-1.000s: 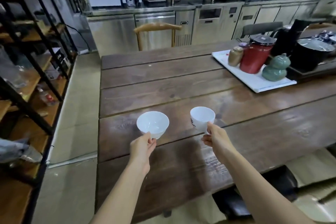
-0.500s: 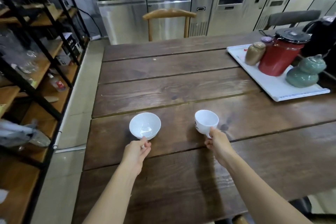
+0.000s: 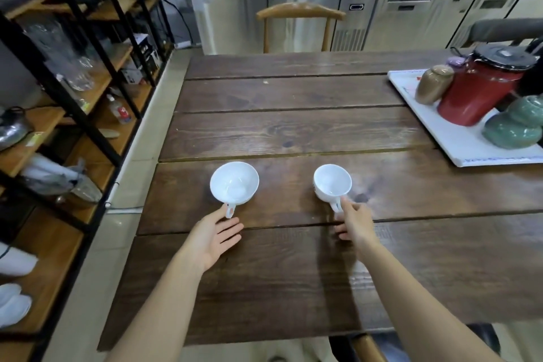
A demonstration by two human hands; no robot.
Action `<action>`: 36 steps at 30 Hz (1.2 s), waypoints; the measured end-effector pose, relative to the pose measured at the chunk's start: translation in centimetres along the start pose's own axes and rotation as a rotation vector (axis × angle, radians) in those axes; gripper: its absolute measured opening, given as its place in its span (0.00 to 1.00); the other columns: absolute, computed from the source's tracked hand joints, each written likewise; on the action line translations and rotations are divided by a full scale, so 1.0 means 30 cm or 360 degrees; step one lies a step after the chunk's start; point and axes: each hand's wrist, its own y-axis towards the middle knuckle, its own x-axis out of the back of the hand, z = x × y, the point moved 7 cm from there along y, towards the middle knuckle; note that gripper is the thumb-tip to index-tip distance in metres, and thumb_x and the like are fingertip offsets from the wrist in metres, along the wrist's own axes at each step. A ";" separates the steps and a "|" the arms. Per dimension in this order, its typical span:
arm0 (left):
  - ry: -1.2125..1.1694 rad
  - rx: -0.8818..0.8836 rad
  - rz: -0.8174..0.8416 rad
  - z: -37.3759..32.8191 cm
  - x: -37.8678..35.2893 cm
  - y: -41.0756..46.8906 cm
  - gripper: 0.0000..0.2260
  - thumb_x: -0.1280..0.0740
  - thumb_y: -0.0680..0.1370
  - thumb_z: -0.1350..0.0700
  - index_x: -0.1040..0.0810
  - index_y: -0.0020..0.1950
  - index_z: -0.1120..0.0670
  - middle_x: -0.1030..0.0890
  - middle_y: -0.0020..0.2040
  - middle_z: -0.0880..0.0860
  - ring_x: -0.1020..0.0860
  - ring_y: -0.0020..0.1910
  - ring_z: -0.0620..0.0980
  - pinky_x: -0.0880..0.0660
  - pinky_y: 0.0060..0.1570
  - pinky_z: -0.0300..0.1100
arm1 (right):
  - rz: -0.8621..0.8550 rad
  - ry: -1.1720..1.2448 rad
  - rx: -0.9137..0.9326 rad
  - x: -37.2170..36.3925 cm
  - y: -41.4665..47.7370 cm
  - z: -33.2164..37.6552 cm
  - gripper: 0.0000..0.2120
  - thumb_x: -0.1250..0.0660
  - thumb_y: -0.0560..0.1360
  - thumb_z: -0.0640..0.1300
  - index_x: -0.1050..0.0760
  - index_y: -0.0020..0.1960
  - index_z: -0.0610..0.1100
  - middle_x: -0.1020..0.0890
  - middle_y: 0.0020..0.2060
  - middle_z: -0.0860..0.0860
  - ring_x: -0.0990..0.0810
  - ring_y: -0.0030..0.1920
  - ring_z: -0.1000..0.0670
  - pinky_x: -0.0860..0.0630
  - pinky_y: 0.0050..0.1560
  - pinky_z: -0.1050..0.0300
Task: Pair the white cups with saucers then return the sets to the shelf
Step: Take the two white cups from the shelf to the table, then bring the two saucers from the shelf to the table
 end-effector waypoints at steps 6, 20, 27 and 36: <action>0.0474 -0.0247 -0.0215 -0.078 0.084 -0.110 0.21 0.37 0.79 0.50 0.30 0.69 0.57 0.25 0.67 0.59 0.24 0.61 0.56 0.29 0.65 0.52 | -0.0321 -0.0707 0.0478 0.038 -0.164 0.155 0.23 0.42 0.77 0.56 0.35 0.65 0.41 0.23 0.60 0.42 0.24 0.58 0.38 0.27 0.54 0.44; 0.1455 -0.1078 -0.1329 -0.159 0.980 -0.841 0.26 0.40 0.77 0.41 0.35 0.73 0.49 0.29 0.72 0.51 0.32 0.70 0.53 0.33 0.64 0.47 | 0.0526 -0.1339 0.1666 -0.885 -1.050 0.293 0.38 0.42 0.74 0.64 0.51 0.77 0.50 0.35 0.73 0.45 0.35 0.71 0.42 0.36 0.68 0.46; 0.1367 -0.0921 -0.2038 0.056 1.548 -1.375 0.29 0.42 0.76 0.39 0.34 0.73 0.51 0.31 0.73 0.51 0.33 0.71 0.50 0.38 0.67 0.42 | 0.1149 -0.1293 0.2084 -1.386 -1.721 0.165 0.38 0.42 0.74 0.65 0.53 0.77 0.53 0.39 0.75 0.47 0.39 0.73 0.44 0.40 0.70 0.46; 0.0994 -0.0537 -0.2667 0.396 2.002 -1.870 0.29 0.42 0.77 0.38 0.38 0.75 0.48 0.33 0.75 0.50 0.36 0.73 0.50 0.35 0.68 0.47 | 0.1883 -0.1133 0.2650 -1.748 -2.483 -0.057 0.39 0.44 0.74 0.66 0.57 0.77 0.53 0.39 0.76 0.47 0.40 0.75 0.47 0.39 0.72 0.48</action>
